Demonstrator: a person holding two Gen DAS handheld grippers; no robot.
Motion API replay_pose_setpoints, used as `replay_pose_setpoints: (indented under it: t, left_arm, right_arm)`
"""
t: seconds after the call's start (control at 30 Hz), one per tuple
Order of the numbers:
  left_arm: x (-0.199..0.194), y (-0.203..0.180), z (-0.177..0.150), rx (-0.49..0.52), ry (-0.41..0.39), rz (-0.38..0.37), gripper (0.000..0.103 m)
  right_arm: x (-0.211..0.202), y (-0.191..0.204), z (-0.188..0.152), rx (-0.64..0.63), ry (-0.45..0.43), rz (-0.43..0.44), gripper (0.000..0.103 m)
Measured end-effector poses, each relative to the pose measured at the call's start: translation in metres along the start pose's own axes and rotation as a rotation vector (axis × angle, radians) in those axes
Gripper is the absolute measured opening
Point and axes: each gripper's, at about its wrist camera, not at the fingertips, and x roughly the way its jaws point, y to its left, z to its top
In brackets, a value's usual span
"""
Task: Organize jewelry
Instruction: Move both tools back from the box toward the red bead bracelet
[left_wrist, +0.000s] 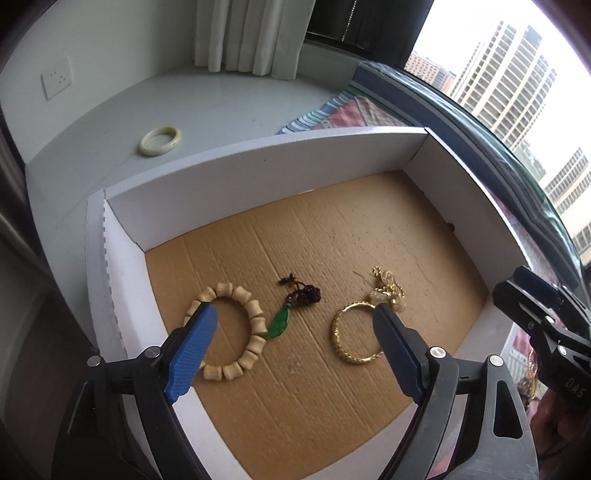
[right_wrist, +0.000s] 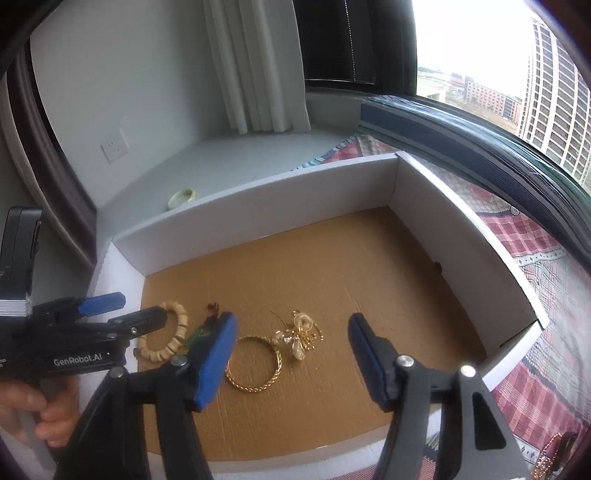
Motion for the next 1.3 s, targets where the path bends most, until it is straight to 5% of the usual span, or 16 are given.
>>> replay_pose_setpoints:
  t: [0.1, 0.5, 0.7, 1.03, 1.3]
  left_arm:
    - [-0.015, -0.007, -0.005, 0.008, -0.042, -0.011, 0.089]
    - [-0.071, -0.082, -0.062, 0.234, -0.152, -0.114, 0.096]
    - [-0.078, -0.126, -0.094, 0.347, -0.132, -0.174, 0.097]
    - [-0.063, -0.16, -0.142, 0.391, -0.043, -0.278, 0.097]
    - [-0.056, -0.183, -0.177, 0.47, 0.009, -0.289, 0.097]
  right_arm:
    - [-0.018, -0.001, -0.006, 0.001, -0.048, -0.036, 0.079]
    - [-0.094, -0.019, -0.086, 0.02, -0.112, -0.136, 0.079]
    - [-0.115, -0.042, -0.133, -0.011, -0.098, -0.264, 0.079]
    - [-0.154, -0.093, -0.221, 0.15, -0.082, -0.343, 0.079]
    - [-0.175, -0.114, -0.284, 0.213, -0.062, -0.448, 0.079]
